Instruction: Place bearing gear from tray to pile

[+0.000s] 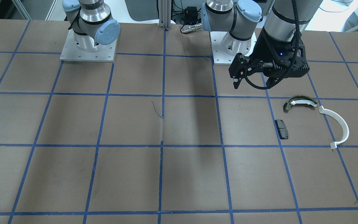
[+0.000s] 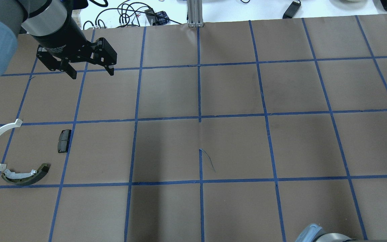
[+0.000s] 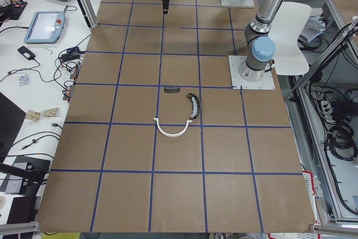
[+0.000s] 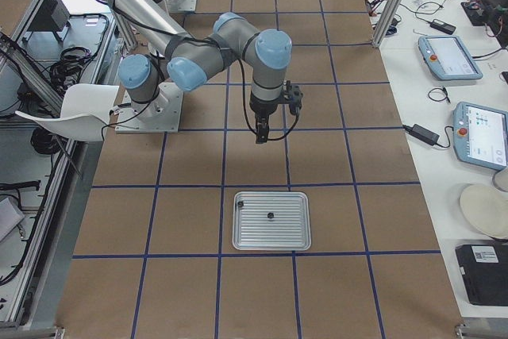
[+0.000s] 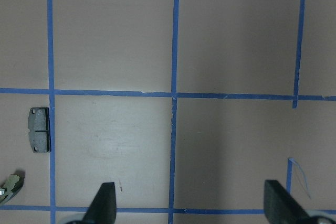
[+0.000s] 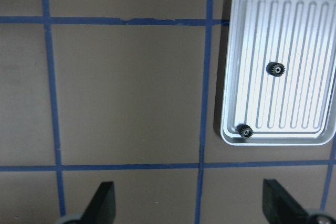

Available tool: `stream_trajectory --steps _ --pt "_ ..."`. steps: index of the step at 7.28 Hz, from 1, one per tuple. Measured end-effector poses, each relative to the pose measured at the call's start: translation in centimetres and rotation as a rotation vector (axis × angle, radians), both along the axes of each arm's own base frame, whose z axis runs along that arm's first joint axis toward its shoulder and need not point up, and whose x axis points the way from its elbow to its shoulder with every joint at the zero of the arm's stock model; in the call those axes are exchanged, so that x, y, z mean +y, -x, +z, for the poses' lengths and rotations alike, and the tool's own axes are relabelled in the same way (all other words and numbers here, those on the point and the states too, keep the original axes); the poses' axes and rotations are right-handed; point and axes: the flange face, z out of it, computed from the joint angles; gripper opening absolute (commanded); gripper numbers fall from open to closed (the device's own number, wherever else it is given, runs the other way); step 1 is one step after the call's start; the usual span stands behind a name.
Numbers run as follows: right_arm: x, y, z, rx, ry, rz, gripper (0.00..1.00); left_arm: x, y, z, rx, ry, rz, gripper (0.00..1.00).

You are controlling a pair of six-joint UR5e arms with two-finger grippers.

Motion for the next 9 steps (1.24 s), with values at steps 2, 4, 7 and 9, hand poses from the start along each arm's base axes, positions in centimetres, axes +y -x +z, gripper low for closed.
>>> stream_trajectory --steps 2,4,7,9 --pt "-0.4 7.1 -4.3 0.015 0.015 0.016 1.0 0.0 0.0 0.0 0.0 0.0 0.001 1.0" --pt "-2.8 11.9 -8.7 0.012 0.014 0.022 0.98 0.0 -0.1 0.0 -0.001 0.0 0.002 1.0" --pt "-4.6 14.7 -14.1 -0.033 -0.018 0.004 0.9 0.0 0.0 0.0 0.001 0.001 0.002 1.0" --pt "-5.0 15.3 -17.0 -0.044 -0.027 -0.021 0.75 0.0 0.0 0.0 0.0 0.0 0.002 1.0"
